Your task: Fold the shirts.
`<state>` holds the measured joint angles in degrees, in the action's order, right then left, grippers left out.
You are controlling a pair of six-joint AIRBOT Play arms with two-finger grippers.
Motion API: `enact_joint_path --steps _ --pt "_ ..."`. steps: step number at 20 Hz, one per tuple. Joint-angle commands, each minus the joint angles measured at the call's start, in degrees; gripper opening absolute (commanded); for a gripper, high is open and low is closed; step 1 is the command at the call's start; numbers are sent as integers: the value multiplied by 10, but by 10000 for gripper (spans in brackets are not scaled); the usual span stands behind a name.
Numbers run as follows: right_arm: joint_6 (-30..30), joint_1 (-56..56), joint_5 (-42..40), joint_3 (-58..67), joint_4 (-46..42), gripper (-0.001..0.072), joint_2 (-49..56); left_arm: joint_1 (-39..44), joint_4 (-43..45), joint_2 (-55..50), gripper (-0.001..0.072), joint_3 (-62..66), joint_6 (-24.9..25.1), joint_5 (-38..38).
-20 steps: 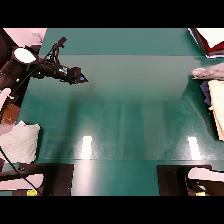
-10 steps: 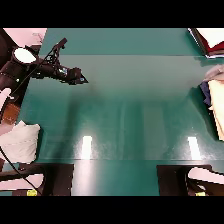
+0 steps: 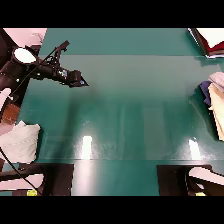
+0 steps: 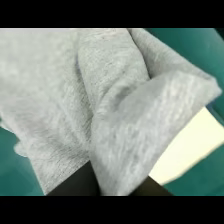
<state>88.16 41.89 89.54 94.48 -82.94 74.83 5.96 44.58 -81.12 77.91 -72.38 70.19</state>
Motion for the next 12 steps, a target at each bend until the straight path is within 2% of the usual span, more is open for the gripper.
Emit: enact_joint_path --steps 1,2,4,7,9,10,12 --pt "2 60 25 -76 -31 480 -28 0 0 0 23 0 5 19" --pt "5 78 19 -94 -28 596 -37 0 0 0 23 0 7 19" --pt "11 106 14 -123 -12 598 -54 0 0 0 23 0 8 18" --pt "17 100 -16 -138 102 596 -77 0 0 0 23 0 8 1" --pt "17 58 -28 -138 184 594 -95 0 -1 0 23 0 7 -3" --pt "15 29 -31 -138 210 534 -104 0 -1 0 22 0 6 -3" --pt "13 -45 -47 -137 232 322 -122 0 -1 0 23 0 6 -3"
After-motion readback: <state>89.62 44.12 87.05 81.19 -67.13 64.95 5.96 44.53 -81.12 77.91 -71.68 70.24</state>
